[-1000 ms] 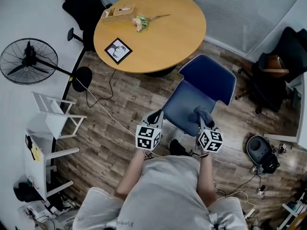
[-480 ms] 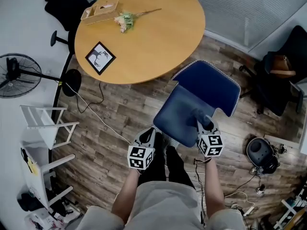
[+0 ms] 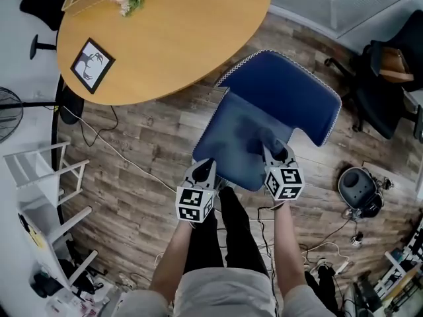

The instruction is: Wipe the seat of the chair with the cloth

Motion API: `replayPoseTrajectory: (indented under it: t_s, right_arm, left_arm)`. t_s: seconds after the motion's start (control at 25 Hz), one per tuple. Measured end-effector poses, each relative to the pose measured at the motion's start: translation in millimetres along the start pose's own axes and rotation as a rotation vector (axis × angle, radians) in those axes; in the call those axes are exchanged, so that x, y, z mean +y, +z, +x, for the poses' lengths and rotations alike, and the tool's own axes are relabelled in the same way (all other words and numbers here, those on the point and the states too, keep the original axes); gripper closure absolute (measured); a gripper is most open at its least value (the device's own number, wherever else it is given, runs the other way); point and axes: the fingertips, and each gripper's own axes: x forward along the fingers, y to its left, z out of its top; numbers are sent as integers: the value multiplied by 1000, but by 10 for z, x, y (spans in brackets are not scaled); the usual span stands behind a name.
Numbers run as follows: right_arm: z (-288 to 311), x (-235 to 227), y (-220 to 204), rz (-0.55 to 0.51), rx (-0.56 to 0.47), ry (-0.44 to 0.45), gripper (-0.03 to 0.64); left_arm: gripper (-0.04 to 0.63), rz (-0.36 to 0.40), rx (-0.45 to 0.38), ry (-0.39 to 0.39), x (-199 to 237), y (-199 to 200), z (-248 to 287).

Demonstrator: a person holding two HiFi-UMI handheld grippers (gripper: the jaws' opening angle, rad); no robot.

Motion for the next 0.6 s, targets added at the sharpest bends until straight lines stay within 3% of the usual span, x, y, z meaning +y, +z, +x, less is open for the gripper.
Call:
replayPoseTrajectory:
  t_s: [0.36, 0.6]
  right_arm:
    - [440, -215, -164, -49, -10, 6, 532]
    - [769, -164, -257, -3, 3, -36, 532]
  left_arm:
    - [566, 79, 46, -52, -74, -249, 513]
    - [566, 117, 64, -67, 90, -301, 604]
